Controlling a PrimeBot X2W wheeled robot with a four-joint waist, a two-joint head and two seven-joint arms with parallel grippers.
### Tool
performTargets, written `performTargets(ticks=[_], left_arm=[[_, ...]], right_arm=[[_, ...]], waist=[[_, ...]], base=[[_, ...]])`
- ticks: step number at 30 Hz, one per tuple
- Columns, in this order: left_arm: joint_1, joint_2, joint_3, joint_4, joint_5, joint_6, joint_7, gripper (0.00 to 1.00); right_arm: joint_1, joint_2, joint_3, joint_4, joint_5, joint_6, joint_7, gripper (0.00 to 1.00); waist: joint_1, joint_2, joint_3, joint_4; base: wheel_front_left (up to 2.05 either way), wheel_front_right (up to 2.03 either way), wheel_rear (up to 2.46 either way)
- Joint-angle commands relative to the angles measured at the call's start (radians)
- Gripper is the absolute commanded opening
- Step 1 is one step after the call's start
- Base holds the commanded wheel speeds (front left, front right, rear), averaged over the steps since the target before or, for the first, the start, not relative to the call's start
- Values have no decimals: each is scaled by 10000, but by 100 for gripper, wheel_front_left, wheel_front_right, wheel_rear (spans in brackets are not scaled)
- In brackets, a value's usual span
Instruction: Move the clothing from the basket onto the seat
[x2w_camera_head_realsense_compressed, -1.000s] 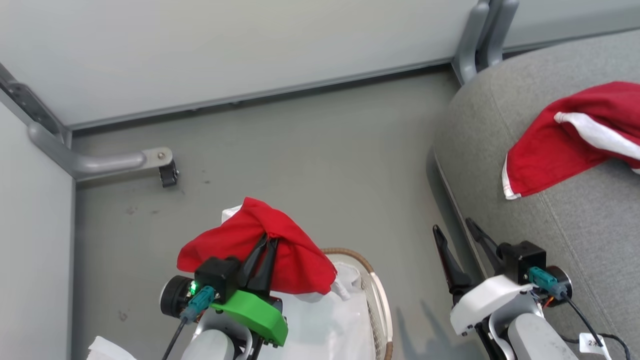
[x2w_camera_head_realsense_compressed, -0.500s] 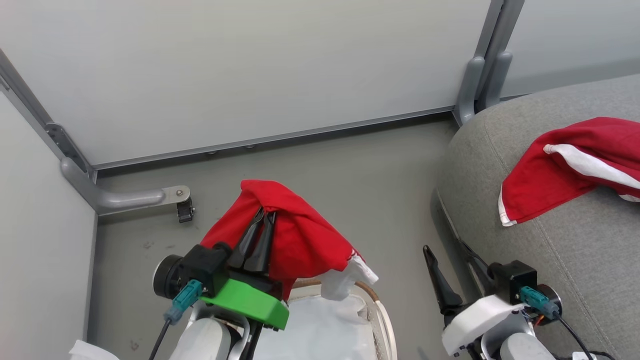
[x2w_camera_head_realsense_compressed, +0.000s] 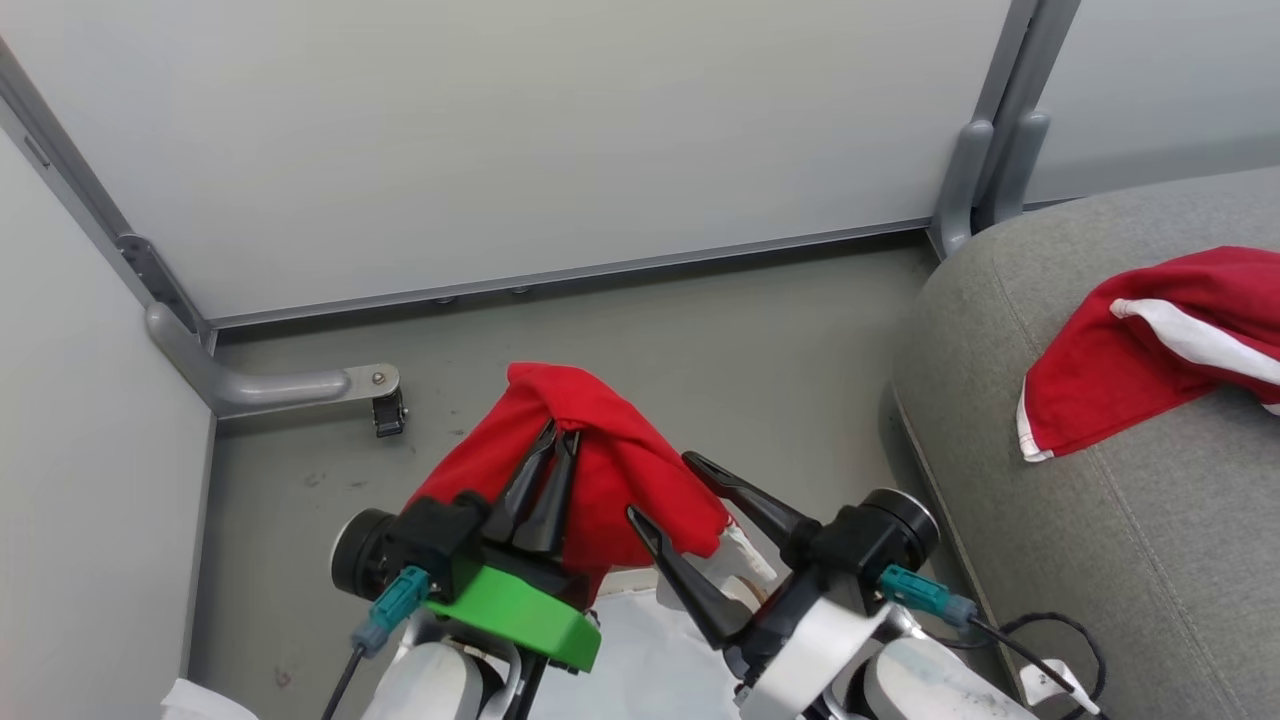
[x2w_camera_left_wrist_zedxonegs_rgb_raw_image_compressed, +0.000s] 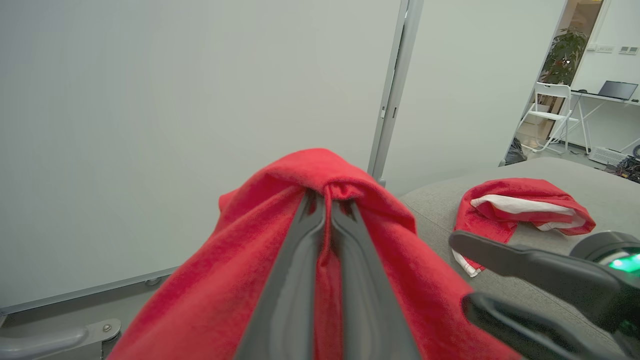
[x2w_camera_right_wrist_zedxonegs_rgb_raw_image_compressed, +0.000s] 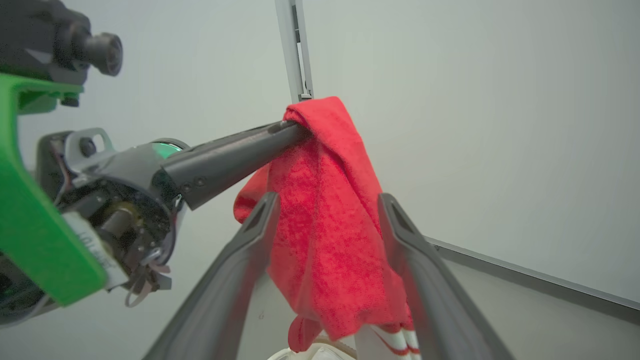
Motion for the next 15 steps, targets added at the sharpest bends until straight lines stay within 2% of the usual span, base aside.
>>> performTargets(ticks=[1, 11, 12, 13, 14, 15], left_arm=[[183, 25, -84, -25, -75, -33, -31, 0], [-249, 25, -1022, -283, -249, -33, -33, 0], [-284, 24, -1087, -287, -279, -33, -33, 0], [-295, 24, -1117, -290, -307, -33, -33, 0], [-304, 24, -1144, -285, -302, -33, -33, 0], [-307, 24, -1165, -275, -313, -33, -33, 0]], right_arm=[[-221, -90, 142, 199, -163, -12, -22, 100], [-1249, 349, 399, 2084, -1306, -10, -20, 100], [-1291, 393, 404, 2280, -1298, -12, -22, 88], [-1332, 435, 398, 2411, -1242, -12, -20, 40], [-1360, 477, 395, 2545, -1161, -10, -20, 0], [-1355, 508, 375, 2613, -1093, -10, -20, 0]], waist=[[1, 0, 5, 104], [1, 0, 256, 746], [1, 0, 262, 805], [1, 0, 277, 847], [1, 0, 284, 884], [1, 0, 282, 905]], base=[[0, 0, 0], [0, 0, 0], [0, 0, 0], [0, 0, 0], [0, 0, 0], [0, 0, 0]])
